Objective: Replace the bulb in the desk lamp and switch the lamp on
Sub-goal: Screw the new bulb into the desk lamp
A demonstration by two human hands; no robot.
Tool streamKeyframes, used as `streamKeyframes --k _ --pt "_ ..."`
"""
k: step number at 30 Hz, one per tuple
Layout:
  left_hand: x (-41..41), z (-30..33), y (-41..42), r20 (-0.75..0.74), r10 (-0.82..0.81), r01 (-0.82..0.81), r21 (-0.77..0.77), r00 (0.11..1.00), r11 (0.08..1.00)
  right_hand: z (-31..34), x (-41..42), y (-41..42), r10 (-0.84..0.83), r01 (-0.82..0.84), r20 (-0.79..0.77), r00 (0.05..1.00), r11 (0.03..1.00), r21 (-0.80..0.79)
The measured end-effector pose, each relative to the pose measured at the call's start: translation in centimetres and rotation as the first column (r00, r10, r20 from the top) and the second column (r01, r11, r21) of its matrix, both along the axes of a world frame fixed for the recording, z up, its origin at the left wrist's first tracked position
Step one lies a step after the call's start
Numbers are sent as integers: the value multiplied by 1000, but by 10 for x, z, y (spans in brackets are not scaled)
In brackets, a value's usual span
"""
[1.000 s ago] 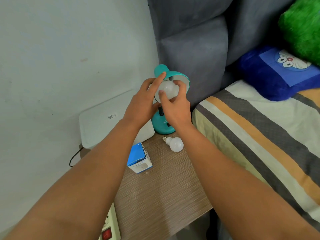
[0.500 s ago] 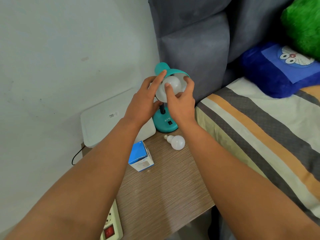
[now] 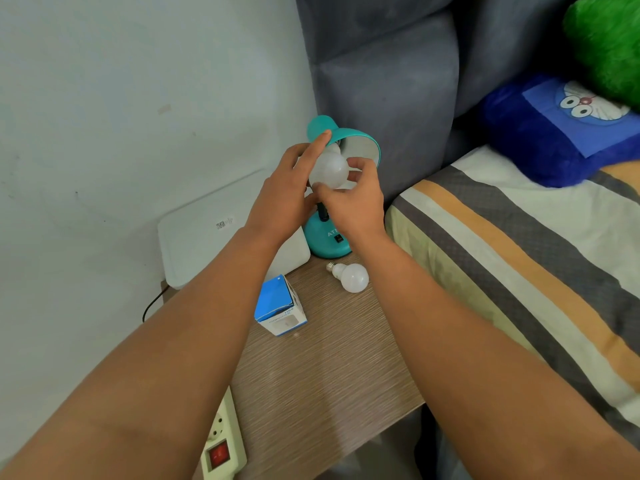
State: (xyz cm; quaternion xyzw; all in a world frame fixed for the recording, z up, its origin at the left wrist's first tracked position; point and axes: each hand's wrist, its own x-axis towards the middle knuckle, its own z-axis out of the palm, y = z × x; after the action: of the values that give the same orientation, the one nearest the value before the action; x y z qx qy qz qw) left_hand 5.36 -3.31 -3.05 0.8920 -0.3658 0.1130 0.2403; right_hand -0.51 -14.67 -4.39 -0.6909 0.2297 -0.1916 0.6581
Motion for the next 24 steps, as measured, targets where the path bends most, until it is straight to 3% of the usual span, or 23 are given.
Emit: streamKeyframes --k 6,12,18,24 --pt "1 -1 -1 7 -8 7 6 1000 1000 2 -5 4 -50 58 150 987 997 -49" --pt "1 0 -1 3 -29 29 -1 1000 1000 7 3 1 -162 164 83 983 986 -17" --pt "1 4 -3 -2 -32 32 -6 999 999 5 -2 4 -144 164 194 970 982 -95" --pt "7 4 -4 -10 -25 25 4 1000 1000 6 -1 1 -130 158 164 978 974 -166"
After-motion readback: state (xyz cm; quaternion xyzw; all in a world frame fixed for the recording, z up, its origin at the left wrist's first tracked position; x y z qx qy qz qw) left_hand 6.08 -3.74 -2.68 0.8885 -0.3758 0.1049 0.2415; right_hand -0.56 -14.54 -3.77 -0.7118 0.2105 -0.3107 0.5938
